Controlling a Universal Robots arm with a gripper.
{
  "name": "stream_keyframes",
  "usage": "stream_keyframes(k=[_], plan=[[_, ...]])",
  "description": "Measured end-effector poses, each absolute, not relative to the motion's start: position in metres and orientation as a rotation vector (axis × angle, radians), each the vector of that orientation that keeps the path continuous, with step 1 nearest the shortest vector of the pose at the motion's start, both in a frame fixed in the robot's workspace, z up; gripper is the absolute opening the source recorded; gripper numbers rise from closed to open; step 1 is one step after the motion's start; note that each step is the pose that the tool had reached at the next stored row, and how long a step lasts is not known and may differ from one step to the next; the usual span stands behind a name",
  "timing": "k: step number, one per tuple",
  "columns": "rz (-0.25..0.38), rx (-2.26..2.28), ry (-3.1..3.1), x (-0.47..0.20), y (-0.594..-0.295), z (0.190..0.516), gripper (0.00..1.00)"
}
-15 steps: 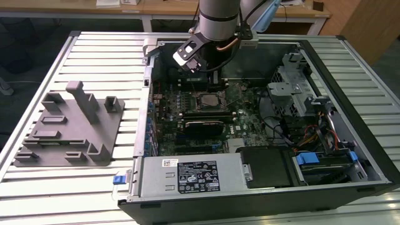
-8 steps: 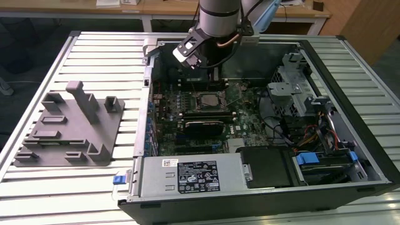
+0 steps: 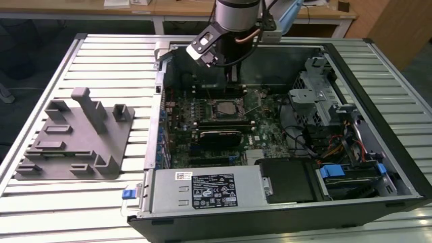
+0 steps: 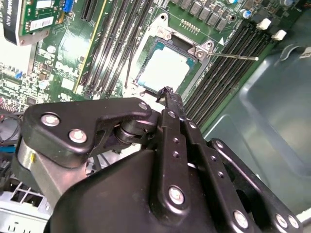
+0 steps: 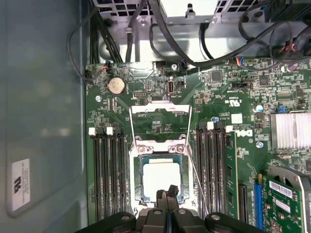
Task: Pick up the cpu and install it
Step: 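Close the cpu cover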
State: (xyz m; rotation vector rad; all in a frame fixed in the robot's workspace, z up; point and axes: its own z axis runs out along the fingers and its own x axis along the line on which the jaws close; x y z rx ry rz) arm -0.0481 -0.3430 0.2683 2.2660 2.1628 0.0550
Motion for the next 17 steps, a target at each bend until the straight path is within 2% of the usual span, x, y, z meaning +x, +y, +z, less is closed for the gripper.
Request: stream_keyframes(k=[17], plan=[[0.055,2.266,2.163,-0.048,-0.343,0.298,0.11]])
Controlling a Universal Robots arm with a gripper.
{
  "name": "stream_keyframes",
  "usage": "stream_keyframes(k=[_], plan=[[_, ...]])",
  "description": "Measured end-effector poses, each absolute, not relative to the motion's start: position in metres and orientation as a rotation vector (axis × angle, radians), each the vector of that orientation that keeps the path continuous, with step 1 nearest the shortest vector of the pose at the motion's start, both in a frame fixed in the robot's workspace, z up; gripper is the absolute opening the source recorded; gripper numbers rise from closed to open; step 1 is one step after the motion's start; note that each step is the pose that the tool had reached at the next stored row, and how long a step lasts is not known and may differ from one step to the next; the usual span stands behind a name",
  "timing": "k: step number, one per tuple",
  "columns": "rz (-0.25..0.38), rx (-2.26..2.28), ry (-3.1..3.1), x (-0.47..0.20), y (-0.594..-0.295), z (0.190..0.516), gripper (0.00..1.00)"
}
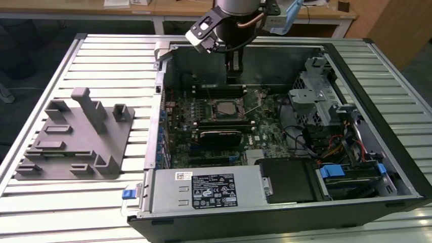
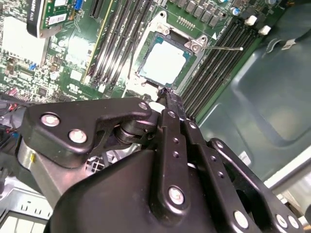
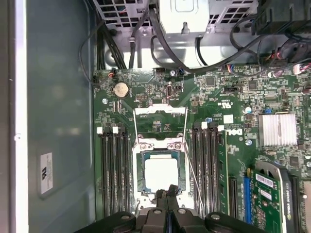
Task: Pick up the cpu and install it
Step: 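Close the cpu cover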
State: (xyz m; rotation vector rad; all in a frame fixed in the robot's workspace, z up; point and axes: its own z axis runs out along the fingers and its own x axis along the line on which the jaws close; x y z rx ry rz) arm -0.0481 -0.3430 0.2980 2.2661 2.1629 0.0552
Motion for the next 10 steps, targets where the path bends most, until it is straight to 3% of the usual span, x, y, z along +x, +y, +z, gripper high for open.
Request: stream_keyframes(k=[10], plan=[[0.055,2.266,2.163,-0.0481,-0.343,0.3084,0.11]])
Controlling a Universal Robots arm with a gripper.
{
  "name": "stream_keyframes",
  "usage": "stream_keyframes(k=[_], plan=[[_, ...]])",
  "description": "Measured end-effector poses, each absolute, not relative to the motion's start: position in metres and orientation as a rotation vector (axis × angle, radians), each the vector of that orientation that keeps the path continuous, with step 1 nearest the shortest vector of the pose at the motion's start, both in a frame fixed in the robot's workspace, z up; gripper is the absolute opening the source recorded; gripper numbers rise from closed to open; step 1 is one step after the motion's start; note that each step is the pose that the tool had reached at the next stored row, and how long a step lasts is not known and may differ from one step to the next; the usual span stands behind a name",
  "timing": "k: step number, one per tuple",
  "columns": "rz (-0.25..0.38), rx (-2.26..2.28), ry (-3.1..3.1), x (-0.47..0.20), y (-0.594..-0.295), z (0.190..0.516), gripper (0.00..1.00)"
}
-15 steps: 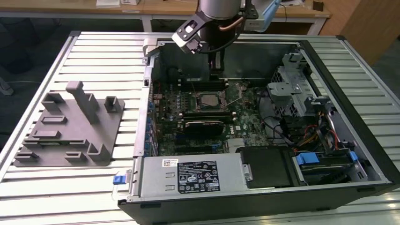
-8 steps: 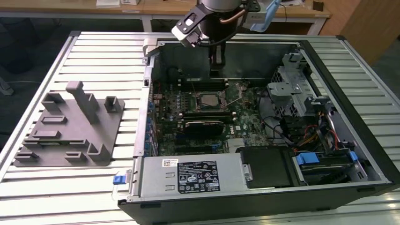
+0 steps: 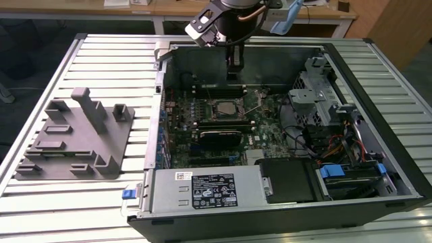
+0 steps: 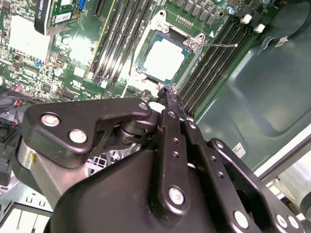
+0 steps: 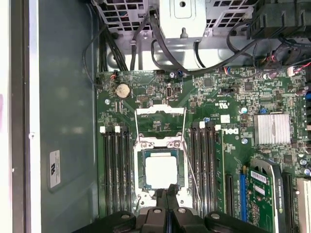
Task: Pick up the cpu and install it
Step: 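Close the cpu cover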
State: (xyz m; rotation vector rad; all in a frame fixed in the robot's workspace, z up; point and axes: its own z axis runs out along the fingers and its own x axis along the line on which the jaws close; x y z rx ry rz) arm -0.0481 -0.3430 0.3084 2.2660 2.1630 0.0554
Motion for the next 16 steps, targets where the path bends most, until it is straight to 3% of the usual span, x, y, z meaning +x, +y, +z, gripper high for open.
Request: stream_keyframes(k=[16], plan=[[0.055,2.266,2.163,-0.007,-0.343,0.308,0.11]])
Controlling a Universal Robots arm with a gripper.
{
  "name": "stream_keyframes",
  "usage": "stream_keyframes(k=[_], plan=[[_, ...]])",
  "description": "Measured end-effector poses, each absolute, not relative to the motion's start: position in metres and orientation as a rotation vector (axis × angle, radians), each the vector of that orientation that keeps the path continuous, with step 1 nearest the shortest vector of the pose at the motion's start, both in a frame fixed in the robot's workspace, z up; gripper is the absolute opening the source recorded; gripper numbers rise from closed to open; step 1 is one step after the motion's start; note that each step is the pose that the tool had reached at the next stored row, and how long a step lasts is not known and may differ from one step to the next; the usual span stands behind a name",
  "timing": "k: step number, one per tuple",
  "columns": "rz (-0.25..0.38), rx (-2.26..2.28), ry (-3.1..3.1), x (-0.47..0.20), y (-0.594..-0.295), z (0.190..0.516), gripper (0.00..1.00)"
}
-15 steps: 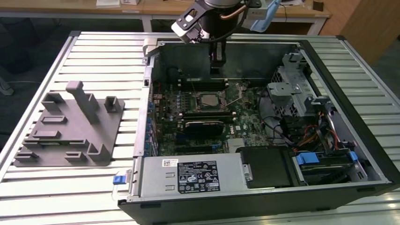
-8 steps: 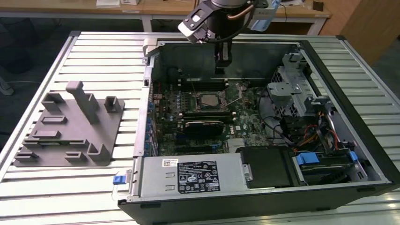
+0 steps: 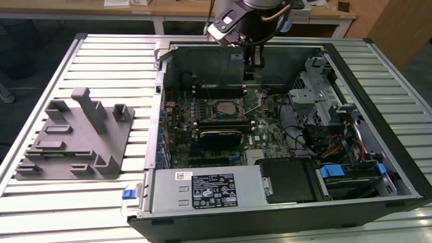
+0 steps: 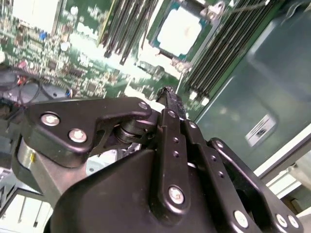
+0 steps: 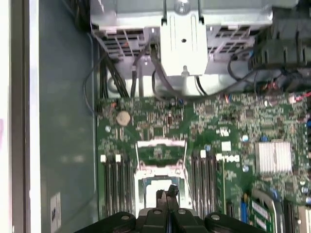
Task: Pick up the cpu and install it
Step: 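Close the cpu cover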
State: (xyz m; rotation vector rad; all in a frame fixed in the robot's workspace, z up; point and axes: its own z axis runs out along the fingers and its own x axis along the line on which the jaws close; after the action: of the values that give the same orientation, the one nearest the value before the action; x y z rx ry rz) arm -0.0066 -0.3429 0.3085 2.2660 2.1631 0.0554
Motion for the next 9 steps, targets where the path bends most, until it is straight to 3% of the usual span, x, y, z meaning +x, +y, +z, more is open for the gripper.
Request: stream_keyframes(k=[9], plan=[[0.055,2.266,2.163,0.019,-0.343,0.308,0.11]])
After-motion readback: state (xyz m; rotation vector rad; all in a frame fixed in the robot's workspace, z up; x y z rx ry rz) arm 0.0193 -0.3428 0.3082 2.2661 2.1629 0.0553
